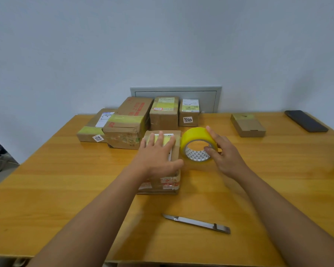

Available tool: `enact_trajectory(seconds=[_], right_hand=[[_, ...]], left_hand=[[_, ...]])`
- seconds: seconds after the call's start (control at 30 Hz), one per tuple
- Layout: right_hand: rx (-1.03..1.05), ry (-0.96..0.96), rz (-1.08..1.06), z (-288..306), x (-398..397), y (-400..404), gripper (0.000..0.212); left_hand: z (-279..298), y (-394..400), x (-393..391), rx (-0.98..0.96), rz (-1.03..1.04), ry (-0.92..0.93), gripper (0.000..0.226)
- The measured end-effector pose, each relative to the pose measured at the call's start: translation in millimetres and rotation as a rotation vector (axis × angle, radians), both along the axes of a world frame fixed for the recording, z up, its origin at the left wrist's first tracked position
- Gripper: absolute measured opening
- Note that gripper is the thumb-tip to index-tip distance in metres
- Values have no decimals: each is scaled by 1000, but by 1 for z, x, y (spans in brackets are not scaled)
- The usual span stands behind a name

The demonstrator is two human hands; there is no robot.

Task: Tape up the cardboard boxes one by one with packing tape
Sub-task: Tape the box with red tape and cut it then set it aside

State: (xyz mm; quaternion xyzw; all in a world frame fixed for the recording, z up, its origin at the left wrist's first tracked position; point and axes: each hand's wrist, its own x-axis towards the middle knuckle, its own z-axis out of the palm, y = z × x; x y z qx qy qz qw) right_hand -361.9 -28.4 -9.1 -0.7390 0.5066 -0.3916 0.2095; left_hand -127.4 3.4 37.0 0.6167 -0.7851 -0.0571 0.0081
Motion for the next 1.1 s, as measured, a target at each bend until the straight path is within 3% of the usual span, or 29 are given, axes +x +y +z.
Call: enact_trajectory(seconds=[0.2,0.33,0.43,0.5,0.63,0.7,0.77,0.83,0.9,0.97,1.1], right_hand=[[-30,-49,49,33,19,1,70],[28,-206,60,57,39,-6,77],[46,-273,123,63,58,-8,69],[60,-272,142,62,73,-8,76],[78,-247,204,57,96,-11,85],[67,-211,235,56,104,-13,85],[58,-185,246,55,109,-14,86],[51,-177,254,55,111,-15,87],[47,-163,258,54,111,-17,87],[47,-142,259,54,111,-19,87],[60,-147,281,56,111,-20,86]], left_hand=[[10,4,22,27,39,246,83],[14,12,36,81,82,619,80],[10,22,32,150,44,1043,66],[5,32,26,126,35,1245,49],[2,45,28,19,147,1400,33],[1,46,37,-11,267,1336,35],[-3,48,44,-214,313,973,38],[-9,55,43,-629,171,576,30],[-13,56,37,-828,-72,366,30],[-22,49,35,-791,-256,216,44],[-34,43,34,-703,-237,47,70]])
